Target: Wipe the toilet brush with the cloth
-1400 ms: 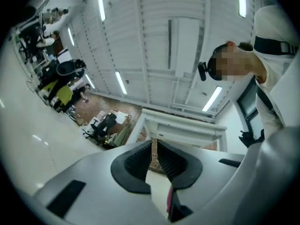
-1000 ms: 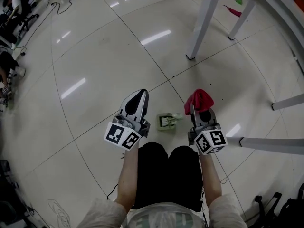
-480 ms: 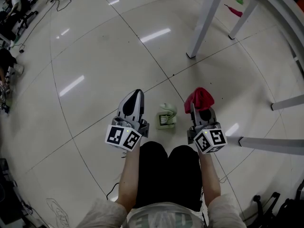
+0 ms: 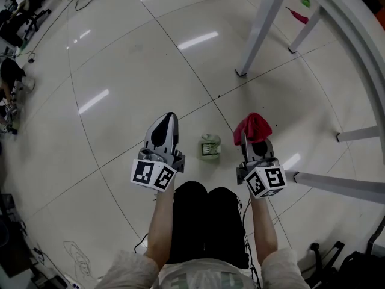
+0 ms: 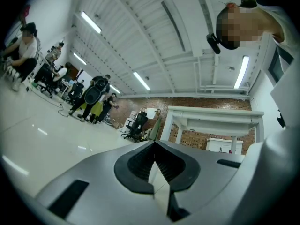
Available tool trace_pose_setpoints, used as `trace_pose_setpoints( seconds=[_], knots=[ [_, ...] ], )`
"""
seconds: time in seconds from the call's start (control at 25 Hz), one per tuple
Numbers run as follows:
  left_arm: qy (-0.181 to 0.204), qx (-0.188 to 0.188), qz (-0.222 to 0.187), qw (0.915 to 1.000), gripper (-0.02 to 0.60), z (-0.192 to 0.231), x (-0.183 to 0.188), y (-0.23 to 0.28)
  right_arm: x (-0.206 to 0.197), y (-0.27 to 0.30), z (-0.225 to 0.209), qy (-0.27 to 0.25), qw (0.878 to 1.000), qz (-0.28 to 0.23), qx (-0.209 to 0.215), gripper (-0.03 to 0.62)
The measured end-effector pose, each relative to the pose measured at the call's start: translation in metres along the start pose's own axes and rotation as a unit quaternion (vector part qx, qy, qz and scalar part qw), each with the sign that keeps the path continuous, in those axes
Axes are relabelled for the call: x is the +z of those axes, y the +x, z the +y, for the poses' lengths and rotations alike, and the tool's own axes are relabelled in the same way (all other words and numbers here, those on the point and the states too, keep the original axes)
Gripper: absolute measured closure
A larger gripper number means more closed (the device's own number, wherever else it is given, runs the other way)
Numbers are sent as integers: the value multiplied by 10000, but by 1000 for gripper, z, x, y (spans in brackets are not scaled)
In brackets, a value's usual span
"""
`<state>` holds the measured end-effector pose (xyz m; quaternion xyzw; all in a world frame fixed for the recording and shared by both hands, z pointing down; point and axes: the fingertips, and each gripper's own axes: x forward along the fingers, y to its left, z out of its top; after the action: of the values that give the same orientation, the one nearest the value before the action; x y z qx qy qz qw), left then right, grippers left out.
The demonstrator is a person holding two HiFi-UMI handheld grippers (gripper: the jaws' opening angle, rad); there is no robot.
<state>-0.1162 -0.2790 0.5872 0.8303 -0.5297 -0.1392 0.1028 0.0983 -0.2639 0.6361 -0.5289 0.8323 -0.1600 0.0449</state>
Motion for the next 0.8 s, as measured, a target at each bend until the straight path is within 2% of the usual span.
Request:
trace_pose_setpoints(
  seconds=[0.12, 0.24, 0.36, 0.44, 0.52, 0.56, 0.64, 0.8],
  knots=[
    [55, 32, 136, 9999, 578, -32, 82, 5, 85, -14, 33, -144, 9998, 106, 36, 563],
    [98, 83, 199, 9997, 578, -69, 181, 3, 191, -26, 77, -210, 9997, 74, 116, 563],
    [211, 73, 200, 9996, 578, -124, 318, 2, 325, -52, 137, -304, 9994, 54, 141, 563],
    [538, -61, 222, 9983, 578, -171, 415, 2, 417, -78, 179, -440, 9989, 54, 127, 563],
    [832, -228, 123, 9962, 578, -208, 492, 2, 489, -100, 212, -520, 9985, -69, 124, 563],
    [902, -263, 55, 9956, 578, -219, 517, 0, 512, -110, 224, -555, 9982, -152, 138, 563],
    [858, -290, -68, 9959, 578, -231, 543, -7, 537, -125, 242, -638, 9974, -276, 190, 563],
    [808, -424, -82, 9958, 578, -241, 548, -32, 539, -142, 262, -708, 9967, -325, 212, 563]
  ],
)
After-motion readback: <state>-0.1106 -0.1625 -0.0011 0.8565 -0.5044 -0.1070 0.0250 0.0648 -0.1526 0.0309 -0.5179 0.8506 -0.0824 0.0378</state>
